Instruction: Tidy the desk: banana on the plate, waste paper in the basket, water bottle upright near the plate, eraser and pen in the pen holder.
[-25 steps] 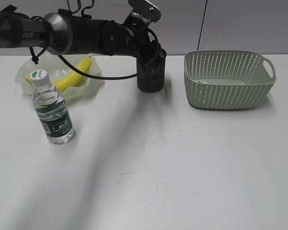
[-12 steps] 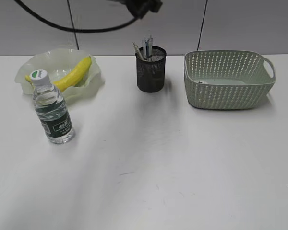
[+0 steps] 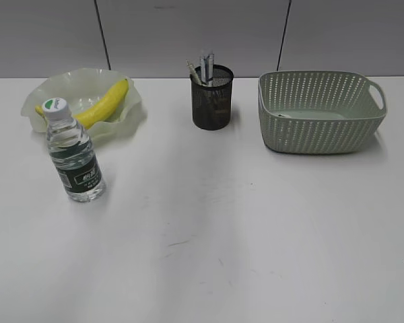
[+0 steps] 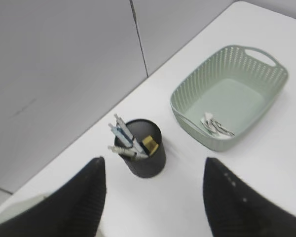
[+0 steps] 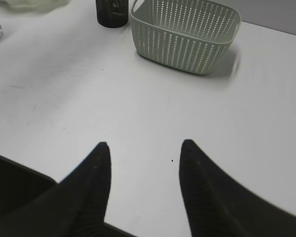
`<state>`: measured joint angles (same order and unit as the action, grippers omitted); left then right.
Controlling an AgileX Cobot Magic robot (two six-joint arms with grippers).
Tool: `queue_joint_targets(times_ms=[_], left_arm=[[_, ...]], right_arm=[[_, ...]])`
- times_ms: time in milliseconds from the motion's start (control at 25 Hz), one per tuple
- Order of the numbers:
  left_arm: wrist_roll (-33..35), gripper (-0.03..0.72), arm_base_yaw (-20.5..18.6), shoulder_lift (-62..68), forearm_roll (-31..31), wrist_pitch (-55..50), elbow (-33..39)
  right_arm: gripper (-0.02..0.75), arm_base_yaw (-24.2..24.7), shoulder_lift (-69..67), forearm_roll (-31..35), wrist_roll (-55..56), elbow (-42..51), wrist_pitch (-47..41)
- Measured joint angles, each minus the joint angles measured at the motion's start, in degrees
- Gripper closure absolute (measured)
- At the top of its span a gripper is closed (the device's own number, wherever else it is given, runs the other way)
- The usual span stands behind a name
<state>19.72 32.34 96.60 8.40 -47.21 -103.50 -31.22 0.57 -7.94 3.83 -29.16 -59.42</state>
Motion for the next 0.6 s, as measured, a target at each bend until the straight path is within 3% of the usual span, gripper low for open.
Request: queue_joint_targets(times_ms=[160, 320, 480, 600], left_arm=[[-3.7, 0.223, -1.1, -7.9, -0.5, -11.7, 0.0], [-7.9, 0.223, -1.5, -15.3, -6.5, -20.9, 0.0], [-10.6, 0.223, -1.6, -24.3, -11.5, -22.2, 1.3], [-11.6, 0.223, -1.6, -33.1, -11.7, -22.3, 6.8]], right_arm=[[0.367, 0.0, 0.0, 0.0, 0.0, 0.0, 0.0], [0.367, 0.0, 0.0, 0.0, 0.0, 0.0, 0.0], [0.367, 0.0, 0.0, 0.0, 0.0, 0.0, 0.0], [0.367, 0.0, 0.0, 0.0, 0.0, 0.0, 0.0]])
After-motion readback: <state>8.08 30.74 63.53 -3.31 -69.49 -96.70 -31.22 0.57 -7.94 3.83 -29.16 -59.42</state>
